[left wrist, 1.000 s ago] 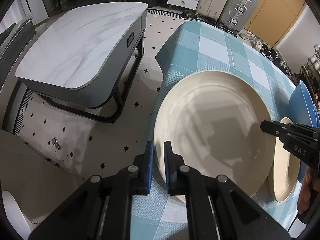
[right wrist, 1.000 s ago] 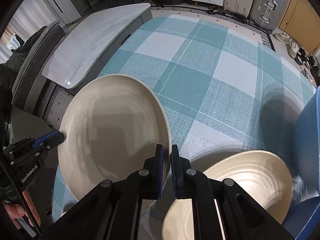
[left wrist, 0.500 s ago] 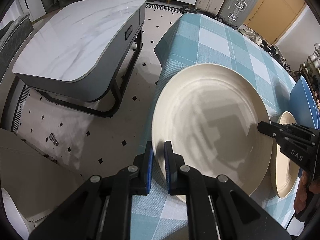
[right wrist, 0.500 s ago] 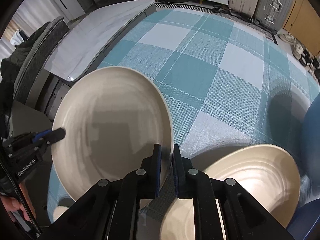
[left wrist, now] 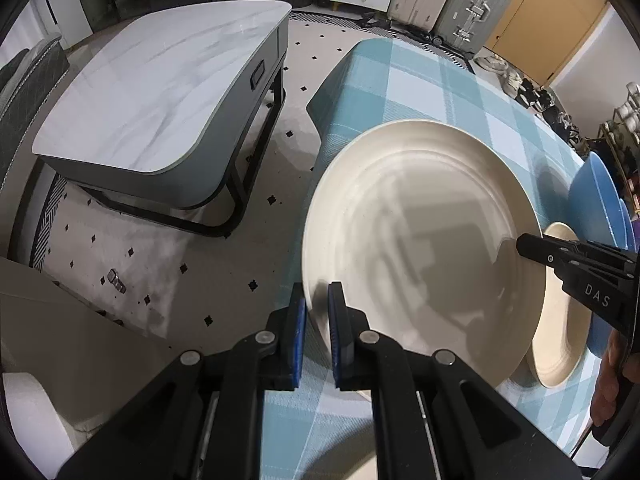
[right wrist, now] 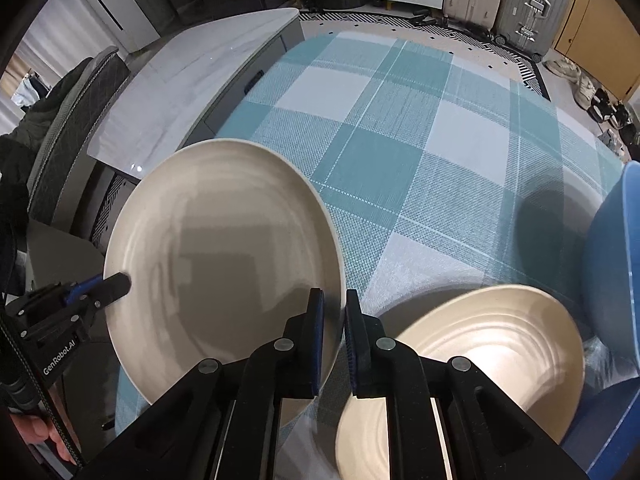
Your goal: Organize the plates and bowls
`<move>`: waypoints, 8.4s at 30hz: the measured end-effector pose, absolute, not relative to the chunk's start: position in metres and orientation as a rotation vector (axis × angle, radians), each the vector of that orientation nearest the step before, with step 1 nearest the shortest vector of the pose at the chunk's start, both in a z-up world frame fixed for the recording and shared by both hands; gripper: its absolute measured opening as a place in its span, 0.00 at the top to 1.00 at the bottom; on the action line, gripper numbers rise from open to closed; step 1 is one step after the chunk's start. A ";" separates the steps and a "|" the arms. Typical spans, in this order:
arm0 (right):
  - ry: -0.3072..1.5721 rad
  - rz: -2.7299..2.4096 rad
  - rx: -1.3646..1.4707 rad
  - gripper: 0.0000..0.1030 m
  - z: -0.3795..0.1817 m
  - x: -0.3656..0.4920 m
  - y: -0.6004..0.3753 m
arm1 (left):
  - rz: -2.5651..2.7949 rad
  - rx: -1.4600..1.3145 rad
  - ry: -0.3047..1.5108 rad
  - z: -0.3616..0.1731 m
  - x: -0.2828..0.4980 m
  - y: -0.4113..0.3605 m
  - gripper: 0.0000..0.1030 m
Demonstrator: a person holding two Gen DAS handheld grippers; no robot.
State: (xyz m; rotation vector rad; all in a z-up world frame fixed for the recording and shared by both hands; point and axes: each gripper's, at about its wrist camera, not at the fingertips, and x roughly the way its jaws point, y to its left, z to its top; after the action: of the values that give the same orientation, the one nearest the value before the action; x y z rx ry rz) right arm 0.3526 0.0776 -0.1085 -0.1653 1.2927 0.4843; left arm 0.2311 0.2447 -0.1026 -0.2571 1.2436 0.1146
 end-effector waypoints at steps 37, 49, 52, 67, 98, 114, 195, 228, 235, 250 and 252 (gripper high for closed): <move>1.250 0.477 -0.232 0.91 -0.105 0.156 0.031 | 0.116 -0.174 1.249 -0.112 0.071 0.192 0.90; 1.217 0.462 -0.322 0.91 -0.112 0.131 0.025 | 0.092 -0.129 1.264 -0.121 0.060 0.182 0.90; 1.222 0.465 -0.319 0.91 -0.114 0.127 0.021 | 0.090 -0.124 1.262 -0.121 0.058 0.181 0.90; 1.342 0.509 -0.273 0.87 -0.125 0.134 0.011 | 0.069 -0.135 1.278 -0.119 0.054 0.186 0.89; 1.332 0.605 -0.017 0.70 -0.144 0.128 -0.003 | -0.114 -0.380 1.266 -0.128 0.050 0.188 0.52; 1.324 0.584 -0.015 0.71 -0.143 0.153 -0.005 | -0.078 -0.308 1.282 -0.128 0.077 0.179 0.52; 0.575 0.236 0.123 0.01 -0.009 0.118 -0.147 | -0.040 0.076 0.722 0.000 0.124 0.054 0.00; 0.636 0.288 0.082 0.01 -0.048 0.140 -0.134 | -0.201 0.224 1.204 -0.104 0.278 0.026 0.02; 0.657 0.281 0.101 0.01 -0.054 0.144 -0.138 | -0.265 0.117 1.313 -0.122 0.291 0.034 0.41; 0.657 0.257 0.072 0.01 -0.058 0.141 -0.132 | -0.345 0.039 1.338 -0.122 0.287 0.051 0.92; 0.659 0.257 0.067 0.01 -0.058 0.142 -0.131 | -0.347 0.045 1.336 -0.120 0.287 0.054 0.92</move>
State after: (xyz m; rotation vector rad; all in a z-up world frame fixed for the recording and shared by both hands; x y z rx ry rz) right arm 0.1423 -0.1305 -0.0583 0.0670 0.6591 0.2572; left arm 0.2874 0.0539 -0.1202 0.0446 1.3356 -0.3475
